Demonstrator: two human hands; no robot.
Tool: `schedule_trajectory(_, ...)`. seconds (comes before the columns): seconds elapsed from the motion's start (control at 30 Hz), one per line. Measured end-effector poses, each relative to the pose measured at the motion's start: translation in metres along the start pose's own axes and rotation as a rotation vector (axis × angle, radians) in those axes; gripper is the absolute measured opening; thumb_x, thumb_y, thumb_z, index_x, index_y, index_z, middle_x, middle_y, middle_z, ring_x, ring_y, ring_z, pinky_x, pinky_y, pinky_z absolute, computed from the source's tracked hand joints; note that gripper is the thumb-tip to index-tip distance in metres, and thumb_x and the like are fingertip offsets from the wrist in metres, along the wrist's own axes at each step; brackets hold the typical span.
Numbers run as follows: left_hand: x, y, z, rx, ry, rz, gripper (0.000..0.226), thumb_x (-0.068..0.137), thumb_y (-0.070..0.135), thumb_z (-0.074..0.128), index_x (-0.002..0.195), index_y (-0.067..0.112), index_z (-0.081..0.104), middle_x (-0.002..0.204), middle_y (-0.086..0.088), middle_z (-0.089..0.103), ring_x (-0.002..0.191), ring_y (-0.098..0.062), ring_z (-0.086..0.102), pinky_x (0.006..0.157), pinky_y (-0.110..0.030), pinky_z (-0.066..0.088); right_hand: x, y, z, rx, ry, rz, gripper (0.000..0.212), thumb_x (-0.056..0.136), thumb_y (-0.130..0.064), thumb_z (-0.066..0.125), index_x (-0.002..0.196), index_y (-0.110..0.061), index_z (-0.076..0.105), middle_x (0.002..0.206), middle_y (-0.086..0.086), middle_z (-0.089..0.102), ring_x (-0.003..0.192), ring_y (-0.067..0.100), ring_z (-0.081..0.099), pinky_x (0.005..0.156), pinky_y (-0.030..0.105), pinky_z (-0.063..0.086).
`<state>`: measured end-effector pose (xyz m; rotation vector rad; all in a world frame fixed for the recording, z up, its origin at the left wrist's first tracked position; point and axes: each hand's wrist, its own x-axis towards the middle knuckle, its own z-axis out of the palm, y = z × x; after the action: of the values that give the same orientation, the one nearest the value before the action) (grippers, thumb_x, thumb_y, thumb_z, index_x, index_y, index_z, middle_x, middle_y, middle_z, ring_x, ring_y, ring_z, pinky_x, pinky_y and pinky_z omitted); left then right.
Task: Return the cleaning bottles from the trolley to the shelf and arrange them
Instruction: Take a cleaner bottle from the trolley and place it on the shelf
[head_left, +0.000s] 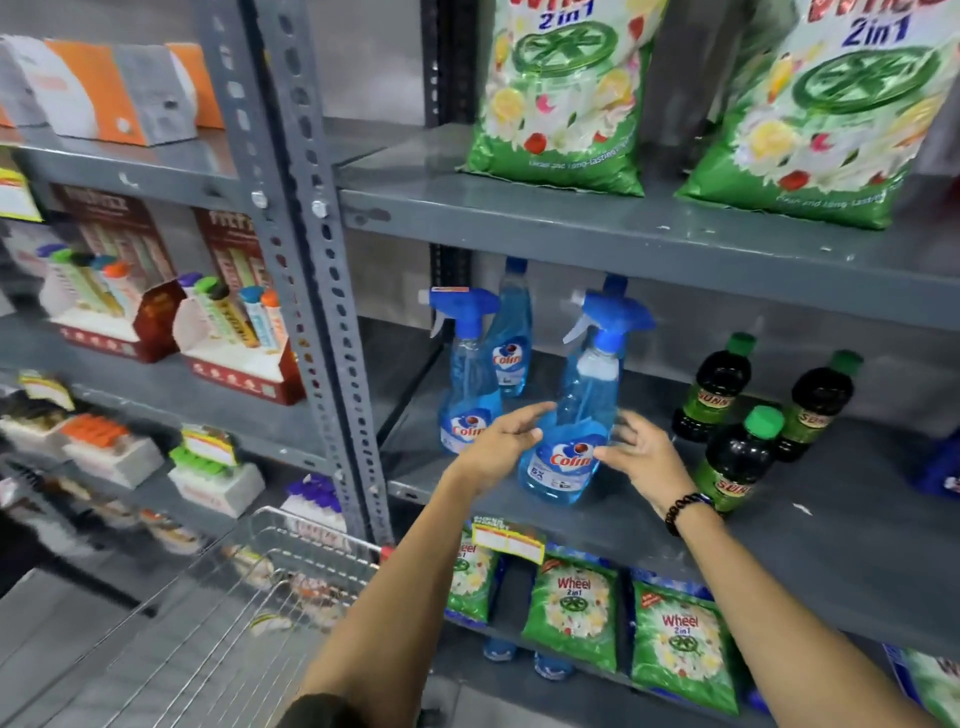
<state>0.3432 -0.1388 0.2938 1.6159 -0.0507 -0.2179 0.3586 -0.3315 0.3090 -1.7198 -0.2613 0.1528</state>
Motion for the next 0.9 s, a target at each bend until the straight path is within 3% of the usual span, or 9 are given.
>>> schedule_trajectory(0.13,0.040,-0.010,0.004,-0.032,0.000,-0.012,0.049,0.094,-0.004,0.036,0.140,0.014,0.038,0.152,-0.007,0.032,0.142,-0.018,0.023,0.114,-0.032,0.023,0.026,0.011,-0.006,-0.074,0.112,0.011,0.051,0.074,0.014,0.061,0.121,-0.002,0.048,0.119,0.021,0.058,0.102,0.022,0.055,0.070,0.010,0.052)
schedule_trajectory(0.23,0.057,-0.013,0.006,-0.098,0.000,0.009,0.050,0.093,-0.006,0.035,0.138,0.015,0.040,0.144,-0.002,0.039,0.134,-0.011,0.030,0.111,-0.028,0.026,0.040,0.015,-0.011,-0.072,0.154,0.025,0.052,0.073,0.015,0.061,0.122,0.002,0.047,0.123,0.027,0.056,0.103,0.024,0.054,0.078,0.024,0.051)
schedule_trajectory(0.33,0.061,-0.013,0.009,-0.134,0.002,0.009,0.050,0.092,-0.008,0.034,0.138,0.012,0.040,0.142,-0.003,0.040,0.127,-0.007,0.029,0.106,-0.025,0.027,0.045,0.017,-0.015,-0.091,0.146,0.026,0.053,0.074,0.015,0.060,0.124,0.001,0.046,0.124,0.027,0.055,0.103,0.022,0.053,0.074,0.013,0.050)
schedule_trajectory(0.43,0.053,-0.013,0.016,-0.121,0.037,-0.002,0.049,0.092,-0.008,0.035,0.138,0.009,0.039,0.150,-0.008,0.035,0.129,-0.009,0.028,0.109,-0.029,0.025,0.041,0.020,-0.015,-0.058,0.147,0.057,0.054,0.075,0.017,0.058,0.125,0.002,0.044,0.126,0.027,0.053,0.105,0.022,0.052,0.084,0.027,0.048)
schedule_trajectory(0.5,0.044,-0.011,0.024,-0.095,0.129,-0.011,0.047,0.093,-0.007,0.037,0.139,0.005,0.037,0.150,-0.011,0.035,0.135,-0.015,0.030,0.109,-0.029,0.027,0.036,0.019,-0.012,-0.027,0.158,0.077,0.054,0.075,0.020,0.055,0.125,0.003,0.042,0.128,0.029,0.051,0.106,0.022,0.050,0.090,0.035,0.044)
schedule_trajectory(0.6,0.023,-0.008,0.038,-0.060,0.250,-0.036,0.044,0.094,-0.003,0.041,0.137,-0.005,0.036,0.146,-0.021,0.040,0.130,-0.025,0.042,0.105,-0.031,0.035,0.030,0.018,-0.008,0.012,0.204,0.097,0.057,0.075,0.022,0.052,0.128,0.005,0.040,0.132,0.027,0.048,0.110,0.023,0.050,0.090,0.032,0.044)
schedule_trajectory(0.73,-0.030,-0.017,0.055,-0.060,0.298,-0.111,0.043,0.094,0.010,0.047,0.136,-0.002,0.040,0.142,-0.017,0.045,0.129,-0.028,0.045,0.094,-0.028,0.038,0.007,0.025,0.003,-0.047,0.428,0.216,0.056,0.077,0.011,0.058,0.129,0.000,0.042,0.136,0.022,0.048,0.122,0.029,0.049,0.100,0.034,0.041)
schedule_trajectory(0.8,-0.065,-0.034,0.056,-0.117,0.371,-0.154,0.042,0.094,0.011,0.047,0.134,-0.002,0.042,0.137,-0.017,0.049,0.118,-0.024,0.051,0.088,-0.026,0.039,-0.015,0.031,0.023,-0.094,0.439,0.250,0.044,0.078,0.003,0.060,0.121,0.001,0.049,0.128,0.020,0.054,0.116,0.028,0.053,0.098,0.036,0.042)
schedule_trajectory(0.9,-0.129,-0.070,0.047,-0.240,0.665,-0.224,0.037,0.093,0.007,0.049,0.127,-0.008,0.046,0.110,-0.017,0.056,0.087,-0.018,0.052,0.071,-0.022,0.042,-0.055,0.042,0.075,-0.165,0.344,0.249,0.033,0.079,-0.003,0.059,0.110,0.002,0.053,0.119,0.018,0.057,0.109,0.029,0.054,0.093,0.037,0.042)
